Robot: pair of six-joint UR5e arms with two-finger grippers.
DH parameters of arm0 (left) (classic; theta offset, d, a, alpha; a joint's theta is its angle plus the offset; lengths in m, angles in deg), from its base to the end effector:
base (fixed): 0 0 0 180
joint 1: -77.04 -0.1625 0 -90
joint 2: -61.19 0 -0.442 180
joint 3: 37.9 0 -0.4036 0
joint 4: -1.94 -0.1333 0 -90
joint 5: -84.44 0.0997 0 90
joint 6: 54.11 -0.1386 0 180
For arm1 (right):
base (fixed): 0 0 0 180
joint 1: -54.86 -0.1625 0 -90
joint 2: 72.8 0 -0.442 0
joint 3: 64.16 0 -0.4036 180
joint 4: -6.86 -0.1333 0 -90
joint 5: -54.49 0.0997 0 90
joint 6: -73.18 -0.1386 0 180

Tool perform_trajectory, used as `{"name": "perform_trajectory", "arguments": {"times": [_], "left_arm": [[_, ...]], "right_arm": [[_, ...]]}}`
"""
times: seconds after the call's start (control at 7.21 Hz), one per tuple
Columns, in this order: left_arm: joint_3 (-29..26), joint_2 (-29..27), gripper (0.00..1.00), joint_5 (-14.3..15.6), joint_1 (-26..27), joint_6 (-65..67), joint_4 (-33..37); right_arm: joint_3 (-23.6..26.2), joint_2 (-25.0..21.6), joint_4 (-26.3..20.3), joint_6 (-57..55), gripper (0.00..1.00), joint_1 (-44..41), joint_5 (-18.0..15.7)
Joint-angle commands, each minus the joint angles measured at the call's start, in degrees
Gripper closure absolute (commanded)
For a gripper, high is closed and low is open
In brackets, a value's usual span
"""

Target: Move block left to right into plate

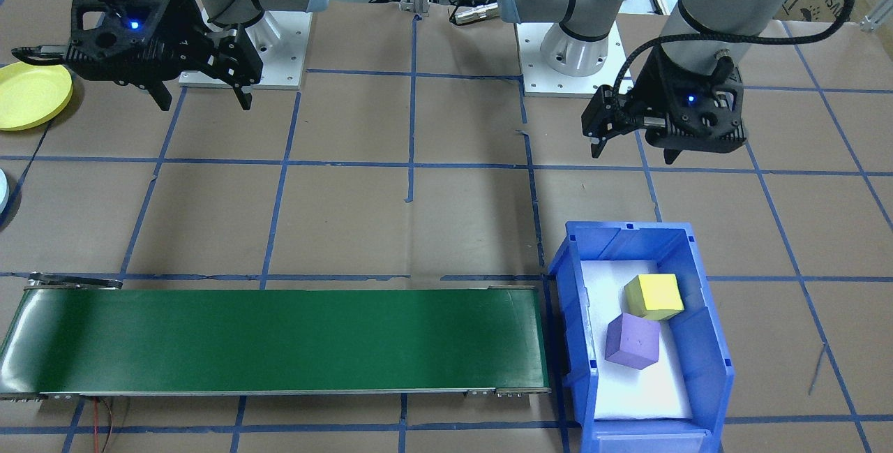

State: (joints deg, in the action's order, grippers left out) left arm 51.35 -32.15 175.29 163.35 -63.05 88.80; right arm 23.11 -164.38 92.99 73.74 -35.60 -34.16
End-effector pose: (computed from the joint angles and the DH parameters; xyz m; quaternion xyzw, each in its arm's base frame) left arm -0.0969 -0.5373 0.4479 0.0458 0.9989 -0.0040 0.0079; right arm 0.1405 -0.4899 0.4969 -0.0089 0.9999 -0.0038 0.0118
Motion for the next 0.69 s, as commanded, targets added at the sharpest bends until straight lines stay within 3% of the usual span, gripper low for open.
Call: {"name": "perform_trajectory", "arguments": {"times": [0.0, 0.56], "left_arm": [[-1.3, -5.6, 0.0, -0.2, -0.4, -0.6, -8.6], [-3.5, -14.3, 0.0, -0.1, -3.1, -5.0, -20.5]], "right_arm": [[0.0, 0.0, 0.0, 0.0, 0.0, 0.0, 0.0], [0.1, 0.0, 0.0, 0.0, 0.0, 0.0, 0.0]]}}
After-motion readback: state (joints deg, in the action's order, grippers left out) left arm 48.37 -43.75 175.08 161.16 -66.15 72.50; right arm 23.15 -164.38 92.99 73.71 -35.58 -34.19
